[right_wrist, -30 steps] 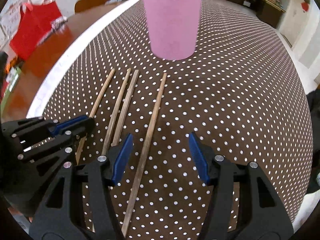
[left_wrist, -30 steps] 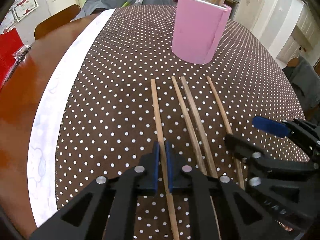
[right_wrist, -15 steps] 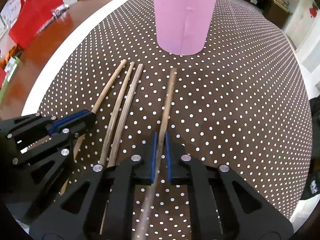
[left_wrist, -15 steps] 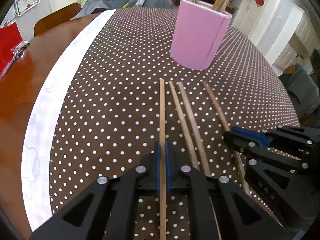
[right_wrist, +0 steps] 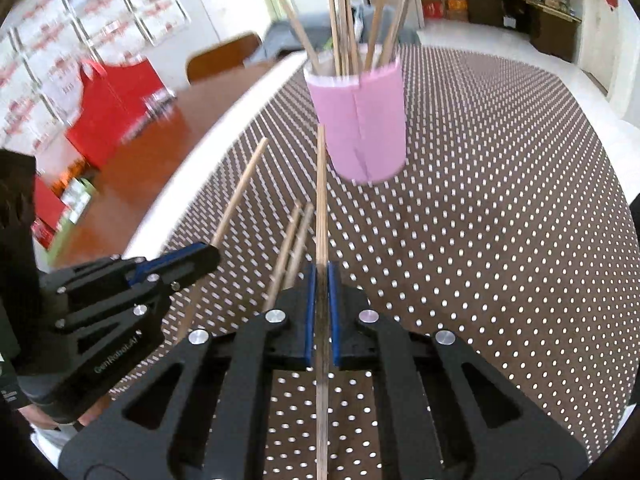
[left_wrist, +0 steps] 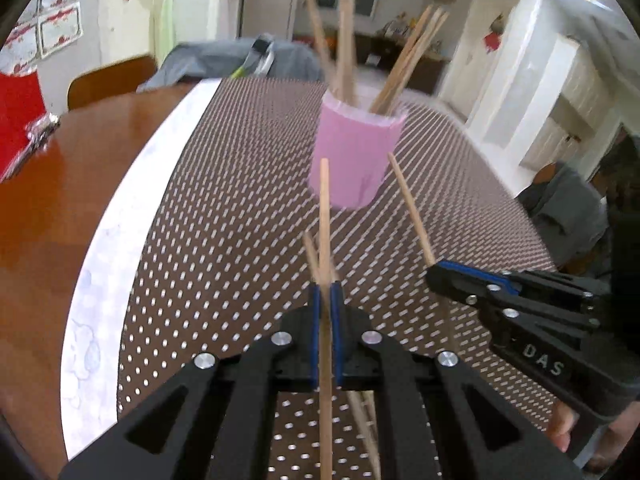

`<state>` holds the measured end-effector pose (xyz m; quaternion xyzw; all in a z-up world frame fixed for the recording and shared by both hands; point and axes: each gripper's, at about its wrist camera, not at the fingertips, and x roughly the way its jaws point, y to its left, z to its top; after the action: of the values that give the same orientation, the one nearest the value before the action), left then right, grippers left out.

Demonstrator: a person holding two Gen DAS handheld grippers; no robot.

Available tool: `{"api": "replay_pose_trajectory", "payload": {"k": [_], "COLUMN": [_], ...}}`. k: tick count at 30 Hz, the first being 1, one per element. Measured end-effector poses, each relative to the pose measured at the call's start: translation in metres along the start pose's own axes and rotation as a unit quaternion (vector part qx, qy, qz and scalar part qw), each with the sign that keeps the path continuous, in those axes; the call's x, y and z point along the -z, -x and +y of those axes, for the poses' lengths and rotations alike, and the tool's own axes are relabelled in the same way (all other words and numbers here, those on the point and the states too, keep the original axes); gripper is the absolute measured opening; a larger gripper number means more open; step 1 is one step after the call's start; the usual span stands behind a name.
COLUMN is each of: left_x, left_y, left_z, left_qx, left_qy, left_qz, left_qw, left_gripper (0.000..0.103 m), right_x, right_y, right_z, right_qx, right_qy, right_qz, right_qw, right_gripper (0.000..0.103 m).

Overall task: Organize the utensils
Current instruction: 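Lift both held sticks up over the pink cup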

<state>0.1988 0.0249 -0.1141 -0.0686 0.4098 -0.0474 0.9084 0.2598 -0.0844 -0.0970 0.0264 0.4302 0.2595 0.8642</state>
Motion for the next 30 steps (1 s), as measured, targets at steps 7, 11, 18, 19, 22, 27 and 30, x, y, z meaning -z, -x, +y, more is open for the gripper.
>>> {"api": "replay_pose_trajectory", "payload": {"k": [7,11,18,19,22,27,30], "left_x": [-0.019,-0.028,-0.053,-0.058,-0.068,-0.082,-0.093], "left_y": [0.042,0.057,0.073,0.075,0.084,0.086,0.079], "left_z": [-0.027,-0.041,-0.05,-0.05,-0.049,-0.045,-0.04], "left_qx": [0.031,0.044,0.063,0.067,0.09,0.124,0.132], "left_qy": [-0.027,-0.04,-0.055,-0.056,-0.059,-0.058,-0.048], "left_qz": [-0.093,-0.13,-0.191,-0.204,-0.257,-0.328,-0.342], "left_qw": [0.9948,0.9897,0.9781,0.9751,0.9603,0.9347,0.9293], "left_gripper": [0.006,0.006,0.006,0.006,0.006,0.006,0.006], "right_x": [-0.016,-0.022,-0.031,-0.034,-0.042,-0.05,-0.059], "right_y": [0.04,0.062,0.095,0.099,0.109,0.119,0.118], "right_z": [0.0,0.001,0.005,0.004,0.004,0.01,0.013], "right_qx": [-0.03,-0.038,-0.037,-0.036,-0.023,0.001,0.014], "right_qy": [-0.006,-0.009,-0.014,-0.017,-0.019,-0.007,-0.002], "right_qz": [-0.07,-0.114,-0.203,-0.215,-0.256,-0.324,-0.358], "right_qw": [0.997,0.993,0.978,0.976,0.966,0.946,0.933], "right_gripper": [0.007,0.007,0.007,0.007,0.007,0.007,0.007]}}
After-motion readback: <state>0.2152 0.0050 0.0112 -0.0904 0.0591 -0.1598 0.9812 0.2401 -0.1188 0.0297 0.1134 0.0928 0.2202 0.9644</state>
